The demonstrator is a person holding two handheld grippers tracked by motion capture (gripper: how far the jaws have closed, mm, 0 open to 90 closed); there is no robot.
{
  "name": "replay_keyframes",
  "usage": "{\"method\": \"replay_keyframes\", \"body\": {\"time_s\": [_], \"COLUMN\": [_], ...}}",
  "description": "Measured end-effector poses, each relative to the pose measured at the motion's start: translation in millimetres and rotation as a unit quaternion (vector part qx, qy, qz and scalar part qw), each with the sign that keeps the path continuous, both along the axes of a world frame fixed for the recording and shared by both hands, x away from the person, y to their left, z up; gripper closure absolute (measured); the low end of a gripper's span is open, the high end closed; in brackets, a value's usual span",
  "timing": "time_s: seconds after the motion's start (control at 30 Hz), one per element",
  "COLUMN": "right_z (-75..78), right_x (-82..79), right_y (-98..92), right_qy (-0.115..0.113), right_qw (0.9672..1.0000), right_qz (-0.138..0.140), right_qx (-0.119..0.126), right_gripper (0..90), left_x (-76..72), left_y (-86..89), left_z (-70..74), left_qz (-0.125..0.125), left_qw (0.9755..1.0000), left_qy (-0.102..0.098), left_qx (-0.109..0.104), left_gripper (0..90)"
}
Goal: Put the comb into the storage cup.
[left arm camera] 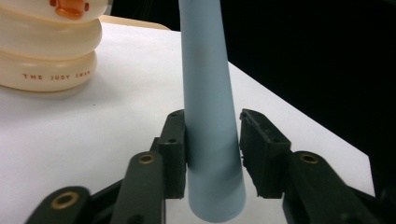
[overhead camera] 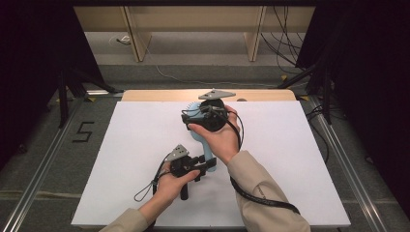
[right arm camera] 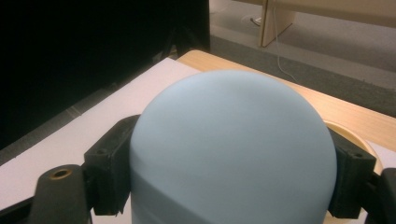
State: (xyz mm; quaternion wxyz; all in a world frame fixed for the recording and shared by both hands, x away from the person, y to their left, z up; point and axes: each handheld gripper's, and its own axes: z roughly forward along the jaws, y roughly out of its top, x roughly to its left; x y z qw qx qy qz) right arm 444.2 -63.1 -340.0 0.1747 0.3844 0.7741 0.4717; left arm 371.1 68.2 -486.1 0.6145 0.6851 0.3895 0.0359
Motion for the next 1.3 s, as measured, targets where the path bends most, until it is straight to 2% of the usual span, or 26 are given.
{"method": "replay_keyframes", "body": {"time_s": [0.1,0.17,0.3,0.37,0.43,0.53,0.63,0.73,0.83,0.97,1.13,1.3], "right_z": [-0.4,-0.4,0.9,1.7,2.0,2.1,3.0,4.9,6.3,6.7,7.8,9.6], "right_x": [-0.1,-0.2,-0.8,-1.4,-1.7,-2.2,-2.2,-2.7,-2.8,-3.1,-3.6,-3.1], "right_y": [-1.1,-1.7,-4.3,-5.7,-7.4,-10.2,-13.3,-15.9,-17.0,-17.2,-19.0,-21.5], "right_qy": [-0.003,-0.007,-0.015,-0.019,-0.024,-0.032,-0.036,-0.041,-0.047,-0.053,-0.063,-0.07], "right_qw": [1.0,0.9999,0.9996,0.9995,0.9993,0.9989,0.9985,0.9981,0.9977,0.9972,0.9964,0.9956], "right_qz": [-0.003,-0.007,-0.019,-0.022,-0.024,-0.031,-0.036,-0.04,-0.044,-0.046,-0.049,-0.053], "right_qx": [0.003,0.006,0.011,0.011,0.012,0.012,0.019,0.021,0.024,0.027,0.029,0.032], "right_gripper": [21.0,21.0,21.0,21.0,21.0,21.0,21.0,21.0,21.1,21.1,21.1,21.0], "left_x": [0.2,-0.1,-0.8,-2.2,-4.3,-6.0,-8.9,-13.3,-16.2,-17.4,-20.2,-22.1], "left_y": [1.5,2.2,4.8,7.0,10.3,16.0,21.1,28.0,35.8,46.7,63.3,75.9], "left_z": [1.8,3.7,7.3,9.8,12.6,16.1,18.1,17.5,16.3,17.3,16.1,13.3], "left_qz": [0.002,0.004,0.011,0.011,0.013,0.019,0.011,0.004,0.011,0.024,0.037,0.048], "left_qw": [0.9999,0.9994,0.9983,0.9969,0.9946,0.9925,0.9908,0.9874,0.9852,0.984,0.981,0.9806], "left_qy": [-0.008,-0.017,-0.016,-0.017,-0.027,-0.036,-0.045,-0.057,-0.062,-0.065,-0.074,-0.086], "left_qx": [0.013,0.031,0.055,0.076,0.099,0.115,0.127,0.148,0.159,0.165,0.176,0.169], "left_gripper": [53.9,47.4,33.7,24.6,16.3,13.1,8.4,3.4,0.0,0.0,0.0,0.0]}}
